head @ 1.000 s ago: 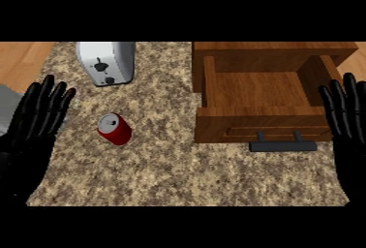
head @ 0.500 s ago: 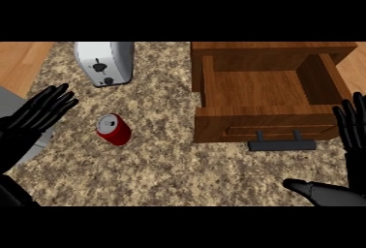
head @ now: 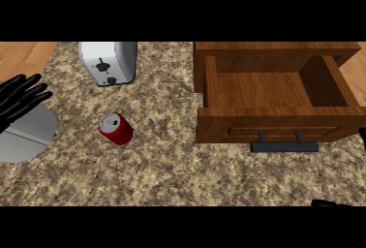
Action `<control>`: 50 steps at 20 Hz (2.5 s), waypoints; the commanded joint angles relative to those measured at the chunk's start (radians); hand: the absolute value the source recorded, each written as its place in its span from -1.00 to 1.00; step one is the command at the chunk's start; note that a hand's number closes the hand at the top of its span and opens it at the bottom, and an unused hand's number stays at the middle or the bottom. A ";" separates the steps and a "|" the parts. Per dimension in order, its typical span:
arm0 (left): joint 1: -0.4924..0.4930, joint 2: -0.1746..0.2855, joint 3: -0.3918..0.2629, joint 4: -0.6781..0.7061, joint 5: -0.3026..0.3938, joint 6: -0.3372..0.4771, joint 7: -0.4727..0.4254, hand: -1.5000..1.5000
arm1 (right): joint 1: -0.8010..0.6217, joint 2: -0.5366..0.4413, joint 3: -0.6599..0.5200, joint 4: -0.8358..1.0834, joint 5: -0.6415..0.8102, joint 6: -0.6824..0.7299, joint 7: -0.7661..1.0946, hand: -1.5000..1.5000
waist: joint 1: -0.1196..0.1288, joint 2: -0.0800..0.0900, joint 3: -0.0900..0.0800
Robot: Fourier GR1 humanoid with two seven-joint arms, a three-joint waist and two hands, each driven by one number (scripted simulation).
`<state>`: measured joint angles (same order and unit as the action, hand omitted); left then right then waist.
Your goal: Pick up the can, place it into the drawer and close the drawer
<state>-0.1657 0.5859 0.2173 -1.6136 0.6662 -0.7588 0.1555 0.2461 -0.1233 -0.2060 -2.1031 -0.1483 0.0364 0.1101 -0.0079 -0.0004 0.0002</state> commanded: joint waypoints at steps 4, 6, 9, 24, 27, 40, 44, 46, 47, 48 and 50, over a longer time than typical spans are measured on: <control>0.054 0.052 0.052 -0.061 0.187 0.022 0.149 -1.00 | 0.094 0.002 -0.078 -0.018 -0.064 0.089 -0.054 -1.00 | 0.008 -0.003 0.001; 0.007 0.031 0.035 -0.021 0.202 0.073 0.180 -1.00 | 0.066 0.026 -0.047 -0.010 -0.030 0.072 -0.051 -1.00 | 0.006 -0.001 0.000; 0.003 0.073 0.044 0.067 0.302 0.019 0.223 -1.00 | 0.133 -0.022 -0.132 -0.060 -0.132 0.139 -0.016 -1.00 | 0.001 -0.002 0.000; -0.143 -0.090 -0.053 0.209 0.212 0.114 0.285 -1.00 | 0.199 0.001 -0.262 -0.077 -0.238 0.263 -0.030 -1.00 | -0.004 0.001 0.000; -0.149 -0.107 -0.067 0.166 0.180 0.166 0.315 -1.00 | 0.159 0.028 -0.240 -0.053 -0.170 0.260 -0.043 -1.00 | 0.003 0.000 0.000; -0.138 -0.256 -0.103 0.388 -0.200 0.085 0.020 -1.00 | 0.159 0.007 -0.373 -0.033 -0.260 0.355 -0.026 -1.00 | -0.001 0.001 0.000; -0.173 -0.257 -0.084 0.530 -0.300 0.082 -0.089 -1.00 | 0.258 0.043 -0.411 -0.074 -0.317 0.426 -0.035 -1.00 | -0.011 0.002 -0.001; -0.186 -0.256 -0.081 0.575 -0.340 0.073 -0.142 -1.00 | 0.174 0.048 -0.373 -0.099 -0.267 0.357 0.026 -1.00 | -0.003 0.002 -0.001; -0.204 -0.238 -0.057 0.588 -0.313 0.068 -0.139 -1.00 | 0.270 0.068 -0.412 -0.089 -0.290 0.449 -0.034 -1.00 | -0.007 0.001 -0.001; -0.181 -0.279 -0.083 0.630 -0.406 0.094 -0.243 -1.00 | 0.225 0.017 -0.451 -0.056 -0.362 0.429 -0.006 -1.00 | -0.009 0.002 -0.001; -0.267 -0.254 -0.061 0.729 -0.412 0.082 -0.260 -1.00 | 0.156 -0.018 -0.450 -0.023 -0.344 0.415 0.024 -1.00 | -0.007 0.003 -0.001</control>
<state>-0.3666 0.3385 0.1464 -1.0151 0.3312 -0.6826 -0.0062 0.4391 -0.1055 -0.6226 -2.1539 -0.4593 0.4408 0.1076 -0.0135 0.0016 -0.0007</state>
